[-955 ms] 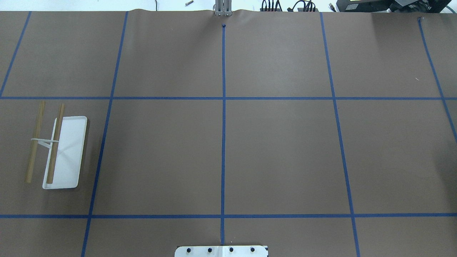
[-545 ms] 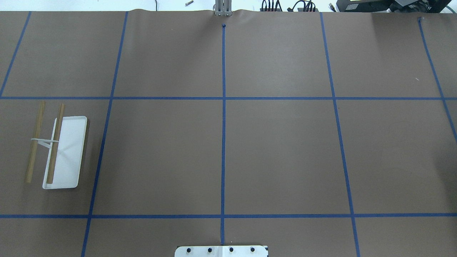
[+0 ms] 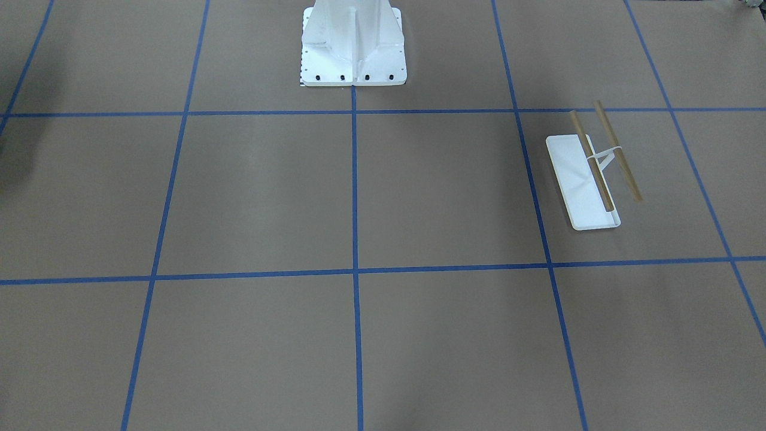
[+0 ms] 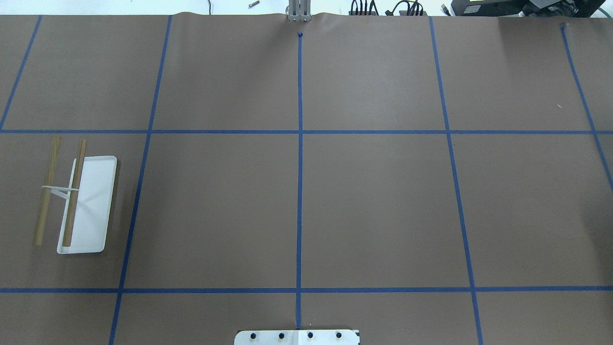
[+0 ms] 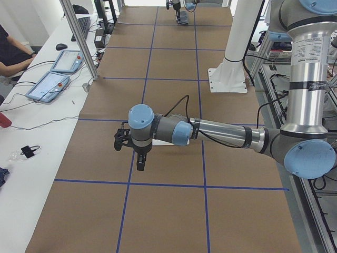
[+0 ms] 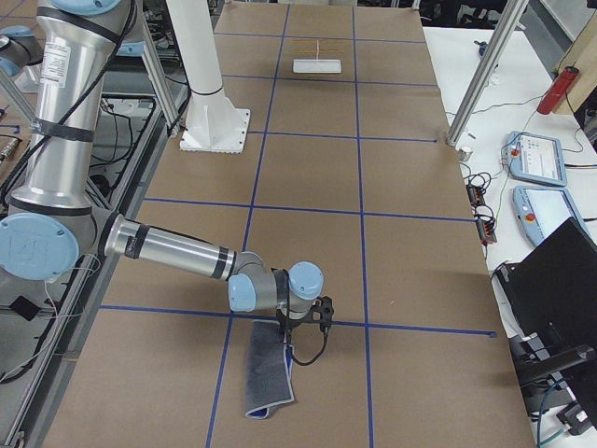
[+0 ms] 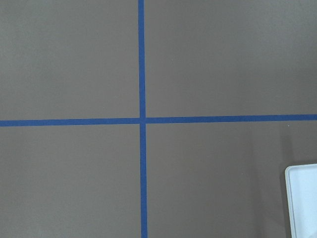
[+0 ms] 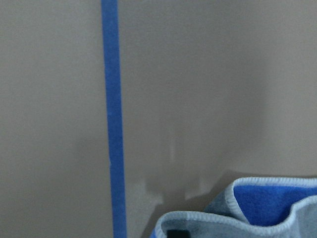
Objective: Hang towel on rack
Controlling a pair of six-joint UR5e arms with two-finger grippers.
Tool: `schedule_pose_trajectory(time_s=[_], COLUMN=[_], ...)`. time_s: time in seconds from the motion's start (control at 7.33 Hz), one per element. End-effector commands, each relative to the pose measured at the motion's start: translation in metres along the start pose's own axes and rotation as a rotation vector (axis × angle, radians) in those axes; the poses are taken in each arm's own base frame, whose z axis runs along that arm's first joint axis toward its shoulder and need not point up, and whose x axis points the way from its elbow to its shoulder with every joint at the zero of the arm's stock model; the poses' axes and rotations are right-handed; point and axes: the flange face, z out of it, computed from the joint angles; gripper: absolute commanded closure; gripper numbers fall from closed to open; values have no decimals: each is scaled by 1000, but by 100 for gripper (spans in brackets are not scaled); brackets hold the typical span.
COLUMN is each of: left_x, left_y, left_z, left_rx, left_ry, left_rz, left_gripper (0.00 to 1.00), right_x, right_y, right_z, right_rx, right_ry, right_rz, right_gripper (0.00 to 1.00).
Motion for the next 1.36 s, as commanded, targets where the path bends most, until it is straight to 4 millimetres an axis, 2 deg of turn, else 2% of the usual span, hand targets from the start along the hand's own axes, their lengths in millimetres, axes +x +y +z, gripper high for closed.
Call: schedule_pose_trajectory(time_s=[0.0, 0.14, 0.27, 0.41, 0.55, 1.23], left_x=[0, 0, 0, 0, -1, 0], left_y=[-2, -2, -2, -2, -1, -2], left_z=[0, 0, 0, 0, 1, 0], left_rx=[1, 1, 1, 1, -1, 1], left_ry=[0, 0, 0, 0, 0, 0], left_rz=[1, 1, -1, -1, -1, -1], left_gripper=[1, 1, 1, 1, 1, 1], right_x=[-2, -5, -9, -10, -11, -22], right_y=[-1, -3, -4, -4, -5, -4], right_z=[-1, -3, -5, -6, -6, 8], right_rx=[1, 4, 4, 4, 5, -28], right_ry=[-7, -13, -31, -36, -37, -25], right_rz=[0, -4, -8, -9, -11, -36], right_gripper=[97, 78, 54, 41, 38, 39])
